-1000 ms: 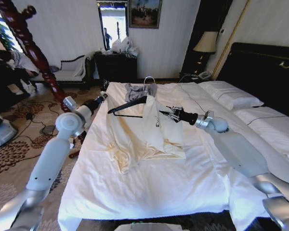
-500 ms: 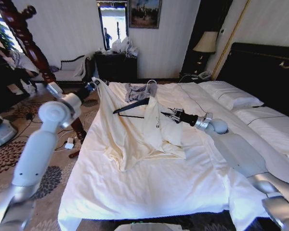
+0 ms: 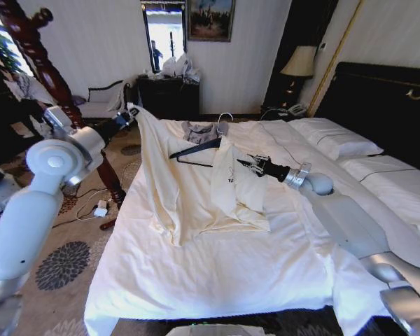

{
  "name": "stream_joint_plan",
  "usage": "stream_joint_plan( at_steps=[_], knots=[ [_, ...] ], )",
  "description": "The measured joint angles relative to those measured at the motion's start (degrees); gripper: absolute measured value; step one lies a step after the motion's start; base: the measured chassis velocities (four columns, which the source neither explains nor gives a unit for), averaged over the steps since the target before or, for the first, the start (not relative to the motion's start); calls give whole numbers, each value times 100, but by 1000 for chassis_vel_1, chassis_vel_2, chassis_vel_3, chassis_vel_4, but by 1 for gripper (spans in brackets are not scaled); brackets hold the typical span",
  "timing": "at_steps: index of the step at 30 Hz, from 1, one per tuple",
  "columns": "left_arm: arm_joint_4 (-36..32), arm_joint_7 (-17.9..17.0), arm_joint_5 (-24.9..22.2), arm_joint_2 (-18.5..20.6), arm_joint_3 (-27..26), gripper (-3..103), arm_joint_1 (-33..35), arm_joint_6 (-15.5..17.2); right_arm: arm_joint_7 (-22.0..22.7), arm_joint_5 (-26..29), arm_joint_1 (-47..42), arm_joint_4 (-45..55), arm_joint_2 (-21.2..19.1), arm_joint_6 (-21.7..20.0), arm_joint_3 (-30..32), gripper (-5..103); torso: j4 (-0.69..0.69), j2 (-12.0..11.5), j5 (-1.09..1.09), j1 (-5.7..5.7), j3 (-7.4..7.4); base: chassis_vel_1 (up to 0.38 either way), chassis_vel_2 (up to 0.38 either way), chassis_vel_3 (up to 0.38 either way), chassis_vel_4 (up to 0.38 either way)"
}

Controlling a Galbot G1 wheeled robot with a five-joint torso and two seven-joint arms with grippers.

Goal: Pick up the clothes from the bed and hang them on the clothes hanger.

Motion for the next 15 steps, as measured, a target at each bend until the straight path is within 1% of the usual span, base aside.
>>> stream_joint_plan(
  at_steps=[3, 4, 7, 9, 12, 15],
  knots=[
    [-139, -63, 0, -260, 311, 1, -107, 59, 242, 4, 1, 47, 107, -1, -189, 23, -1, 0, 0, 0, 0, 0, 0, 0, 0],
    [-139, -63, 0, -260, 311, 1, -107, 59, 242, 4, 1, 47, 107, -1, -189, 23, -1, 0, 0, 0, 0, 0, 0, 0, 0],
    [-264, -84, 114, -484, 639, 1, 35, 109, 385, 85, 117, 46, 249, -2, -329, 23, 0, -1, 1, 1, 1, 0, 0, 0, 0],
    [-292, -83, 151, -514, 708, 1, 103, 116, 397, 112, 152, 44, 268, -2, -353, 23, 0, 0, 0, 1, 0, 0, 0, 0, 0],
    [-417, -19, 376, -558, 1032, 1, 419, 159, 447, 341, 351, 36, 297, -2, -449, 23, 2, 0, -2, 1, 1, 0, 0, 0, 0],
    [-470, 10, 436, -559, 1182, 1, 503, 187, 489, 405, 441, 29, 314, -2, -481, 23, 1, 0, -2, 0, 0, 0, 0, 0, 0]
  ],
)
